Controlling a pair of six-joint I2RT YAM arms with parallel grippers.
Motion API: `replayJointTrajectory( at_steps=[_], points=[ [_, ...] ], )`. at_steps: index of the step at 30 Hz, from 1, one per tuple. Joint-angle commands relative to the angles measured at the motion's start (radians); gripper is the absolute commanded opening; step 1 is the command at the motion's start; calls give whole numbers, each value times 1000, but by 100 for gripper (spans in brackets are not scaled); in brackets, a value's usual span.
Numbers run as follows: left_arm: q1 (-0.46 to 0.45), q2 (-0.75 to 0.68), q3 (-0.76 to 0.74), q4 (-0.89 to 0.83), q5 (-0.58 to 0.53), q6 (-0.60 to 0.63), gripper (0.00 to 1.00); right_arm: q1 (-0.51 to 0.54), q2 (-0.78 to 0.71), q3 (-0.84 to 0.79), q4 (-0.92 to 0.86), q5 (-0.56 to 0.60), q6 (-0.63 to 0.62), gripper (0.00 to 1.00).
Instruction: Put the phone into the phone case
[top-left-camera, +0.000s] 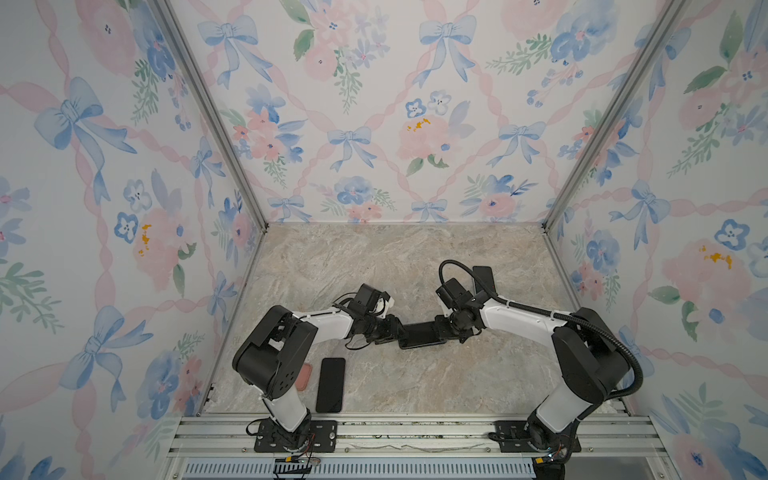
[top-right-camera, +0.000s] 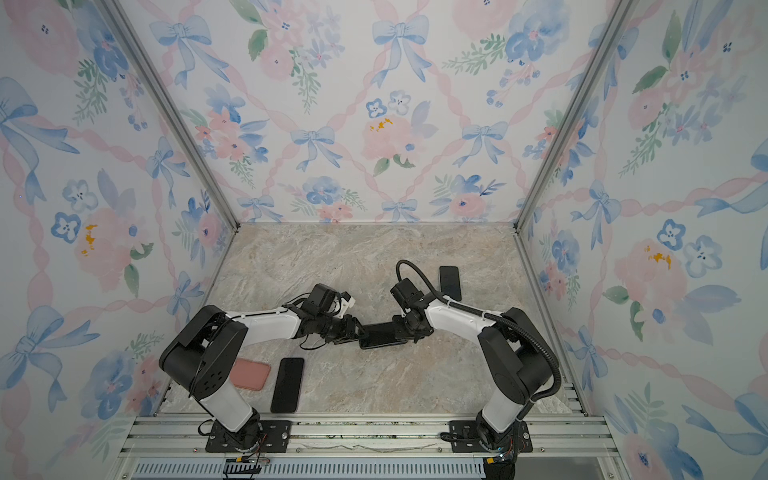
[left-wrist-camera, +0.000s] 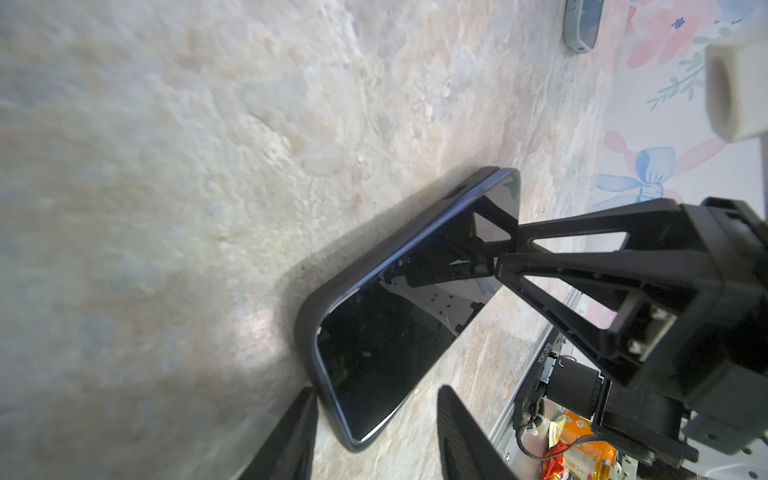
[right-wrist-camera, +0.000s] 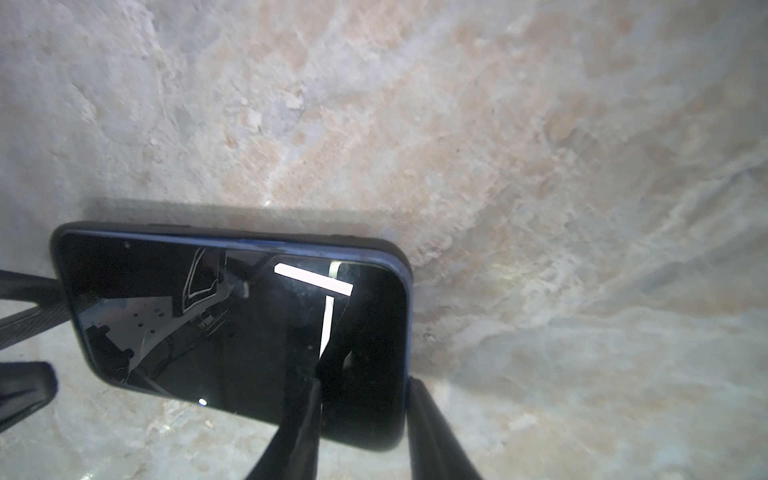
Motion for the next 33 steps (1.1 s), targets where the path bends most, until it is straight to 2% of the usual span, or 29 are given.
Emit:
replayJointTrajectory(
  at_steps=[1,11,25,33],
  points=[
    [-7,24,23,20,18,-11,47,27,-6,-15,22,-52,8,34],
    [-13,40,32,29,24,-12,42,71,29,-52,96,-108,52,29],
    [-17,50,40,46,33,-15,40,100,84,-123,227,-196,125,25],
    [-18,52,43,53,38,-19,39,110,127,-155,280,-202,179,24]
  ],
)
